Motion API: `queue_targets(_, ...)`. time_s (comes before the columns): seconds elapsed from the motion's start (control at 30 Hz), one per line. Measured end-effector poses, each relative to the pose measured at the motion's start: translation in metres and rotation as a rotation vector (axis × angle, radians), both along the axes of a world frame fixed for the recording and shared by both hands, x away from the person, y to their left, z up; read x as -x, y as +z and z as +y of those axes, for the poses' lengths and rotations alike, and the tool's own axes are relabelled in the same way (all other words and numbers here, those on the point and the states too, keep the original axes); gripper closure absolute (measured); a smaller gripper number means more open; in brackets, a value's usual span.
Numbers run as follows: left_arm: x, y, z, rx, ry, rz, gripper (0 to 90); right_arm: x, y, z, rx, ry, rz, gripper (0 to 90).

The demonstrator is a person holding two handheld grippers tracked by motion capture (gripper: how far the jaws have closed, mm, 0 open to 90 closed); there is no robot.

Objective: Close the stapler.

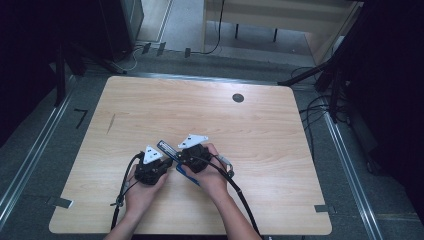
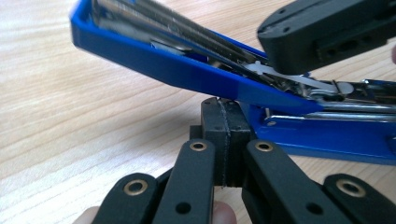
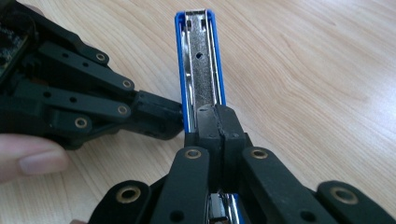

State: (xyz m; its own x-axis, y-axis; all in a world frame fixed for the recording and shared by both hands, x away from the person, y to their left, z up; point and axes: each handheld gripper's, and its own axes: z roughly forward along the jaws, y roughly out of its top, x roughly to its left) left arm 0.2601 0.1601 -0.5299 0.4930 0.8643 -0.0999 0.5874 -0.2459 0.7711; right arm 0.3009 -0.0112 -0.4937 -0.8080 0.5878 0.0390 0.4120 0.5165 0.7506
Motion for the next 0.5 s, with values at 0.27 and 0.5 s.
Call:
queue_targets(0.27, 0.0034, 0.0015, -0.0037, 0.007, -0.016, -0.031, 90.0, 0.0035, 0.0046, -0.0029, 0.001, 0.01, -0.024, 90.0)
queue_targets(0.5, 0.0059, 0.002, -0.0069, 0.031, -0.048, -0.037, 90.0, 0.0071, 0.0081, -0.0084, -0.006, 0.013, -0.041, 90.0)
